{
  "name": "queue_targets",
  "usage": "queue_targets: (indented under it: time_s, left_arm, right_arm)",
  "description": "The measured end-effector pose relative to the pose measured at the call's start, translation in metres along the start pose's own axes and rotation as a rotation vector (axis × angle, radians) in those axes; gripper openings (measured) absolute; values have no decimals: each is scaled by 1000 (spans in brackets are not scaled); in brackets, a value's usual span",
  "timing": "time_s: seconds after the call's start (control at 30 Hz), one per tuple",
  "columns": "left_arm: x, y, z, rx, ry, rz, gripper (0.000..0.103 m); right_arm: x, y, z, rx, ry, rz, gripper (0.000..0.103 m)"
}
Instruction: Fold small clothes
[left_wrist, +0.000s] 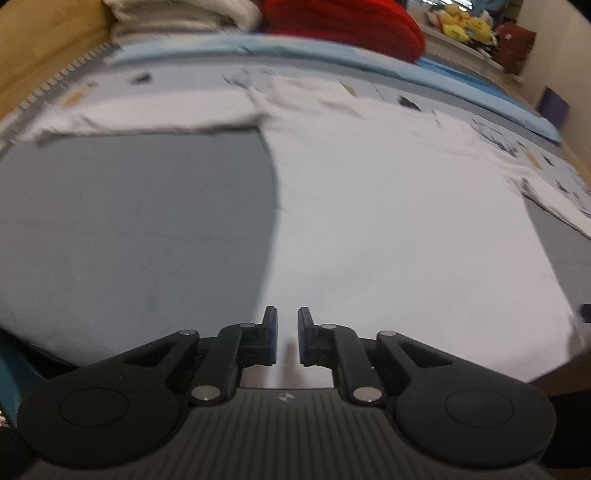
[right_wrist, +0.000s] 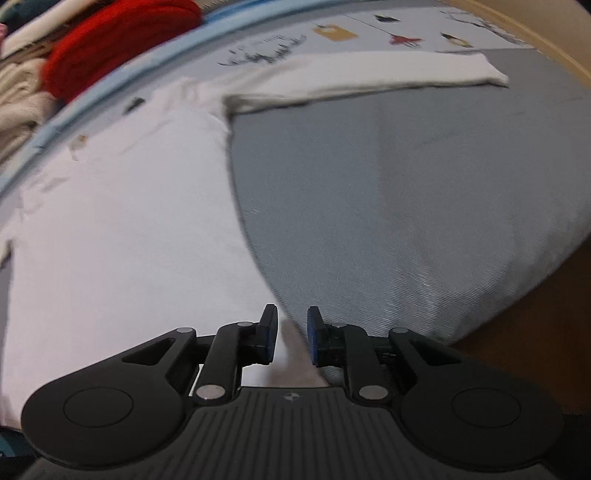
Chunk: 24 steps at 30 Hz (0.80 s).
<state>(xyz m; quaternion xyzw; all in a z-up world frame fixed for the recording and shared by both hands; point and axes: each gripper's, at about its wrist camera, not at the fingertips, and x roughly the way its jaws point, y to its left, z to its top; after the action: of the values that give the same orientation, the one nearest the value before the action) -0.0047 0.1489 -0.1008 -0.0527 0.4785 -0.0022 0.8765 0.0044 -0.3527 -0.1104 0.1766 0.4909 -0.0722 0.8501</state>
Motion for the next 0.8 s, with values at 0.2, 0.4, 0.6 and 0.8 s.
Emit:
queue_targets:
  time_s: [0.2,0.4,0.6,0.8]
  left_arm:
    - [22,3,-12,-58,140,-7,23]
    - [24,-5,-21,-13,156,37,51]
    - [-25,-14,-12,-36,-125,22,60]
    - [-49,-32,-1,-23,-319,59,69]
  right_arm:
    - [19,8,-7,-89,82,-74,24]
    - [22,10,-8,-118,92,-89,33]
    - [-11,23,4,-76,-105,12,34]
    - [-43,40,9,-105,-374,83,34]
